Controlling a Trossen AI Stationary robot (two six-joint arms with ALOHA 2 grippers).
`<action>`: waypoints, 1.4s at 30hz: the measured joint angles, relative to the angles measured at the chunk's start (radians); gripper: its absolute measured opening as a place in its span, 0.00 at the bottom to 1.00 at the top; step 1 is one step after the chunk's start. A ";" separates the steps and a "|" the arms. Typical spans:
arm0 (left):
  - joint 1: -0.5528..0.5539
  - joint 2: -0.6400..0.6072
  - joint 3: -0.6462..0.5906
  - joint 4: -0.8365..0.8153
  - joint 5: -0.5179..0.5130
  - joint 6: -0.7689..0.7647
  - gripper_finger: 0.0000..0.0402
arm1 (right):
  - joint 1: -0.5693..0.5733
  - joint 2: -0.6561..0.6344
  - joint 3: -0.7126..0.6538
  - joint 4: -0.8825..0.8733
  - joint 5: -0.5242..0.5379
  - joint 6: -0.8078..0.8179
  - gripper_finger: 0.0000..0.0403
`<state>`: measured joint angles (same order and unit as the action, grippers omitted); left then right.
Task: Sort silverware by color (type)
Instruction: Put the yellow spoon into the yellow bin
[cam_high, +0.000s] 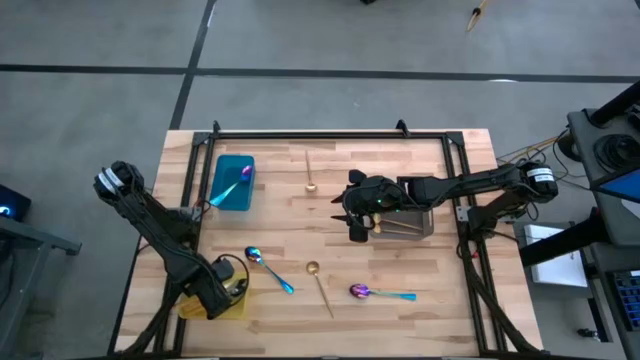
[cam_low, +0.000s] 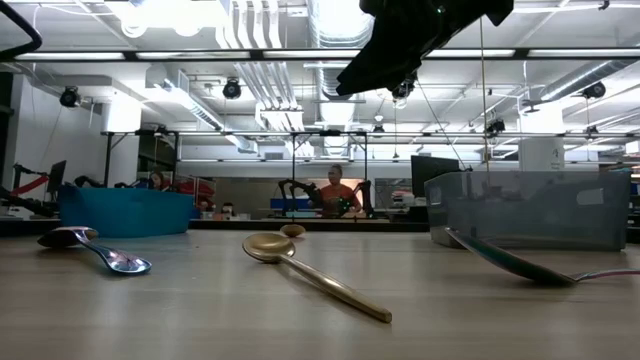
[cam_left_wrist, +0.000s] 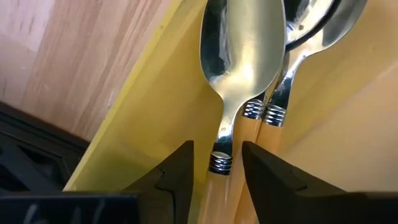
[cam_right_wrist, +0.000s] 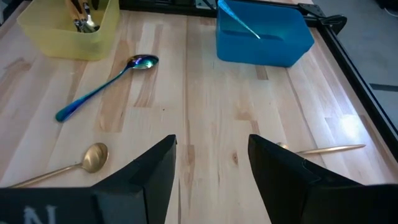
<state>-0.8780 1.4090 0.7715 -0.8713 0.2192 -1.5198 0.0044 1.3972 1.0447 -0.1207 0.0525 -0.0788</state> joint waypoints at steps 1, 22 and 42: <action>0.000 0.000 0.000 0.000 0.000 0.000 0.28 | 0.000 0.000 0.000 0.000 0.000 0.000 0.48; -0.005 0.001 0.027 -0.014 -0.001 0.000 0.04 | 0.000 0.000 0.000 0.000 0.000 0.000 0.48; -0.005 0.001 0.085 -0.045 0.000 -0.008 0.03 | 0.000 0.000 0.000 0.003 0.000 0.000 0.48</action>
<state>-0.8825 1.4097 0.8567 -0.9164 0.2188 -1.5282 0.0044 1.3972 1.0447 -0.1177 0.0528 -0.0788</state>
